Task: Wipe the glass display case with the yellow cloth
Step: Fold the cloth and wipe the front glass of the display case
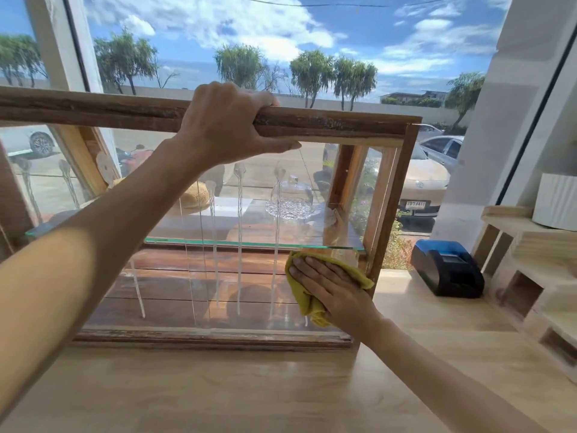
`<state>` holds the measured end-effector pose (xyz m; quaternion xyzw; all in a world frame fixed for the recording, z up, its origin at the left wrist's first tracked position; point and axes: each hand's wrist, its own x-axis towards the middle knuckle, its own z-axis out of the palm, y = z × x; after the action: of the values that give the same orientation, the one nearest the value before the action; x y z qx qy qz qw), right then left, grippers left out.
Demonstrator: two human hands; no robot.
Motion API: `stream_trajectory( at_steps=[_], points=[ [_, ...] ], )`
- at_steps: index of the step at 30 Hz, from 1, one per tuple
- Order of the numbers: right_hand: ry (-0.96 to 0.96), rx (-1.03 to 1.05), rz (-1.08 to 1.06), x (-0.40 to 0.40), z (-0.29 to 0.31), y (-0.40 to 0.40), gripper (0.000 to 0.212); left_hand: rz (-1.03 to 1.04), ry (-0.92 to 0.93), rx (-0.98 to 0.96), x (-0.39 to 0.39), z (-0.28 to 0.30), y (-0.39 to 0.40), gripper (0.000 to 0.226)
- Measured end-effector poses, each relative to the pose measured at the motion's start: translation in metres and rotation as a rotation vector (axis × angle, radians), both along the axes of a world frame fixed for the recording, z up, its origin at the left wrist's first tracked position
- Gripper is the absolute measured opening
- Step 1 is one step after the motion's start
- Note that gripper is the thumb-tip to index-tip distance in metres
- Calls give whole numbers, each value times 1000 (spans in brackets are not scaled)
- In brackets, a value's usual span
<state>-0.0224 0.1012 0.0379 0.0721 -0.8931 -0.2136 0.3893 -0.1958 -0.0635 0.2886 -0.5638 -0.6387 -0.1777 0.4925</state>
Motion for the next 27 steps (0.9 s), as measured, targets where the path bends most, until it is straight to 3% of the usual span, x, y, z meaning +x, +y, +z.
stream_trajectory(
  at_steps=[5, 10, 19, 23, 27],
  points=[
    [-61, -9, -4, 3, -32, -1, 44, 10, 0, 5, 1, 0, 0, 71],
    [-159, -8, -4, 5, -52, 0, 52, 1, 4, 7, 2, 0, 0, 66],
    [-261, -14, 33, 17, -50, -6, 48, 1, -23, -2, 5, 0, -4, 70],
    [-149, -104, 120, 28, -35, -18, 50, 1, -54, -57, 3, 1, -4, 78],
    [58, -142, 198, 29, 22, -37, 44, -11, -79, -153, -9, 9, -13, 81]
  ],
)
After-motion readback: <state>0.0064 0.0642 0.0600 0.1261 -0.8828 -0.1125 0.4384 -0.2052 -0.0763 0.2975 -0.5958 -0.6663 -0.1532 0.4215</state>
